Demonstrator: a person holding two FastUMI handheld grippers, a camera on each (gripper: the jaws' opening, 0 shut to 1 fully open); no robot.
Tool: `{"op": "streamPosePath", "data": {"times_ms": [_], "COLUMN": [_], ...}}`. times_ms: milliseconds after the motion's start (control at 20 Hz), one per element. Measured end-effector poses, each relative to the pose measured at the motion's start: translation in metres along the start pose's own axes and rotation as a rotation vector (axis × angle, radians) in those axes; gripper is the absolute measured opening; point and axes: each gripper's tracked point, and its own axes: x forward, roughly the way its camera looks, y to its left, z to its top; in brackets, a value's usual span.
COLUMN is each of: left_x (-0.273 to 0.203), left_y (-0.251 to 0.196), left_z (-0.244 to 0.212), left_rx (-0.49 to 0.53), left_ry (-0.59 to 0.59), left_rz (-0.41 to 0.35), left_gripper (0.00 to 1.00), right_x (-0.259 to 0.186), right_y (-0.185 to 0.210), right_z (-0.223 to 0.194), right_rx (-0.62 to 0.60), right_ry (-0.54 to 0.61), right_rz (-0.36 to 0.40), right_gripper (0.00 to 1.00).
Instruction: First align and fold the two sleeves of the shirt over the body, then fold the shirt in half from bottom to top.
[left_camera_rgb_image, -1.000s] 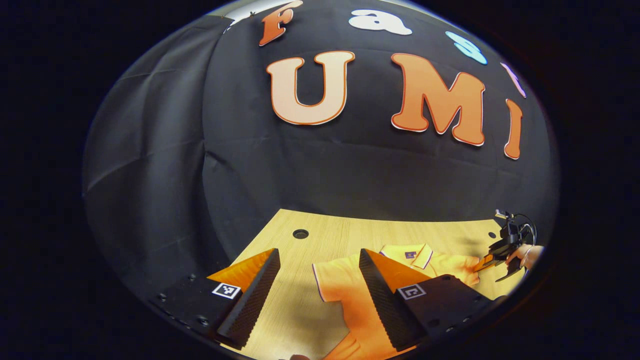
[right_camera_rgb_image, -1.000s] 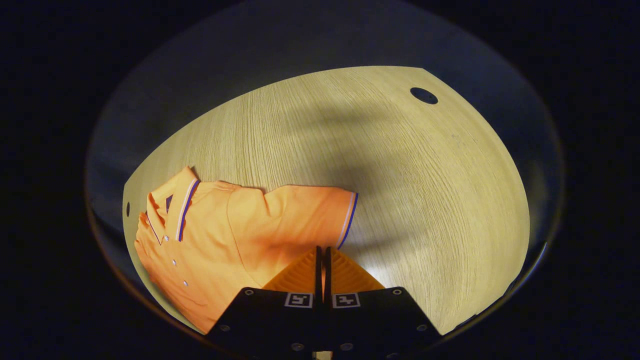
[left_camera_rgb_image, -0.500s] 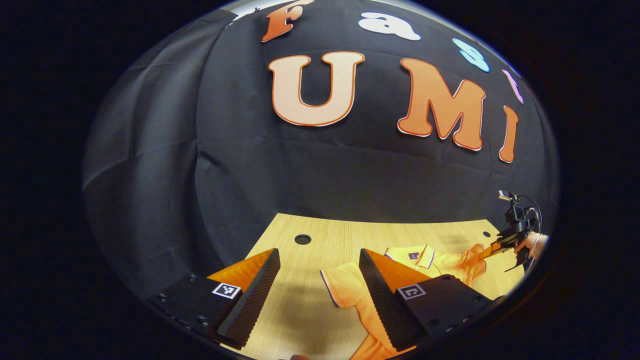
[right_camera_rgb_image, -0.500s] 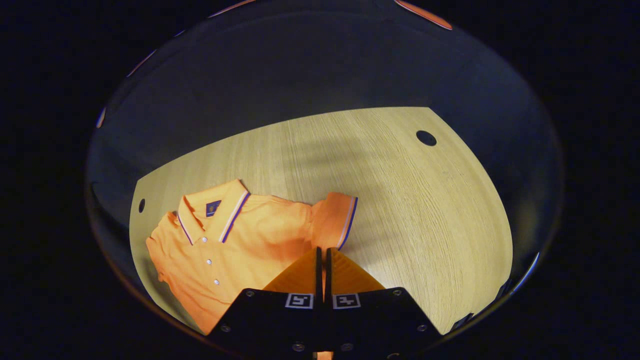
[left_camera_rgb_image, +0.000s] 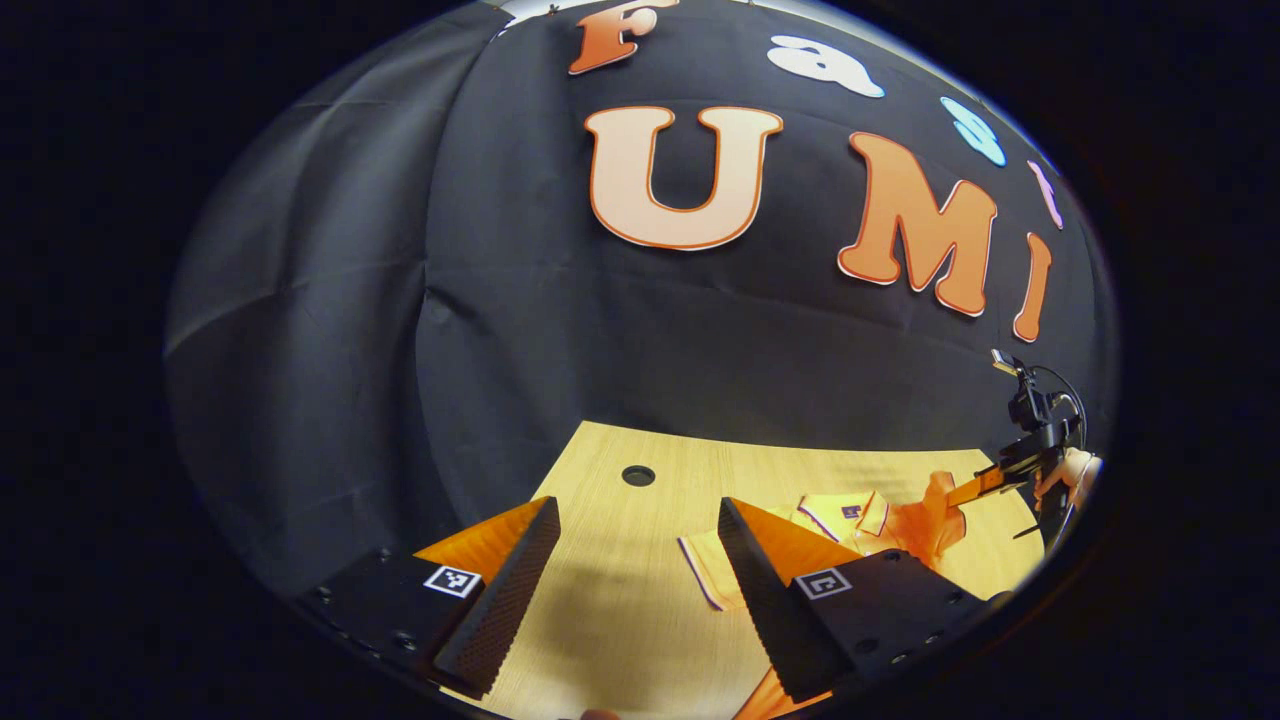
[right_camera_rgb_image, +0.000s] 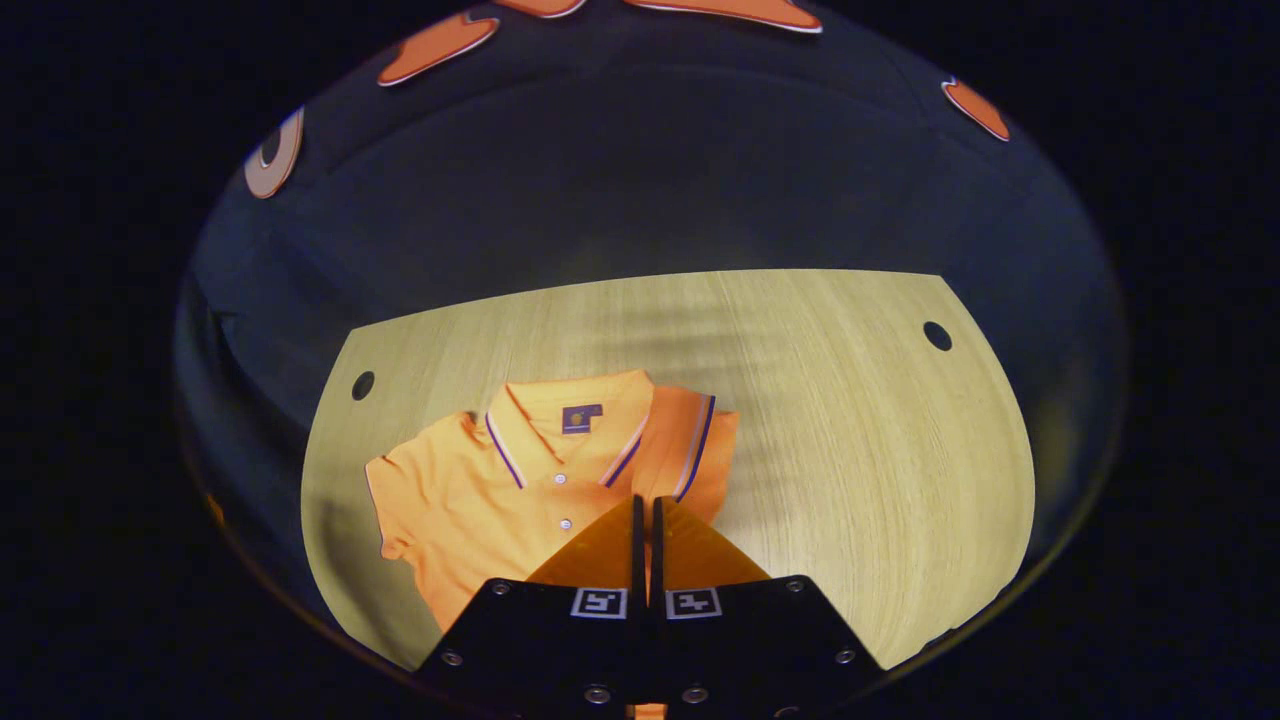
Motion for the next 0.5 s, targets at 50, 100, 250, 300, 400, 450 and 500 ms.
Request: {"op": "streamPosePath", "data": {"times_ms": [50, 100, 250, 300, 400, 450, 500], "left_x": [0.0, 0.002, 0.003, 0.005, 0.005, 0.007, 0.008], "left_y": [0.005, 0.009, 0.021, 0.023, 0.028, 0.027, 0.027], "left_z": [0.0, -0.001, -0.004, -0.005, -0.006, -0.007, -0.007], "left_rx": [-0.002, -0.004, 0.0, 0.003, 0.008, 0.01, 0.012], "left_ry": [0.0, 0.001, 0.014, 0.018, 0.022, 0.026, 0.03], "left_rz": [0.004, 0.008, 0.018, 0.019, 0.02, 0.02, 0.02], "left_gripper": [0.98, 0.98, 0.98, 0.98, 0.98, 0.98, 0.98], "right_x": [0.003, 0.005, 0.015, 0.016, 0.018, 0.019, 0.016], "right_y": [0.01, 0.019, 0.035, 0.039, 0.055, 0.062, 0.068], "right_z": [-0.003, -0.007, -0.017, -0.019, -0.021, -0.021, -0.022], "right_rx": [-0.008, -0.01, -0.007, -0.011, -0.026, -0.027, -0.017], "right_ry": [0.005, 0.017, 0.045, 0.051, 0.049, 0.048, 0.048], "right_rz": [0.016, 0.026, 0.052, 0.062, 0.109, 0.127, 0.154], "right_gripper": [0.0, 0.0, 0.01, 0.01, 0.03, 0.07, 0.12]}}
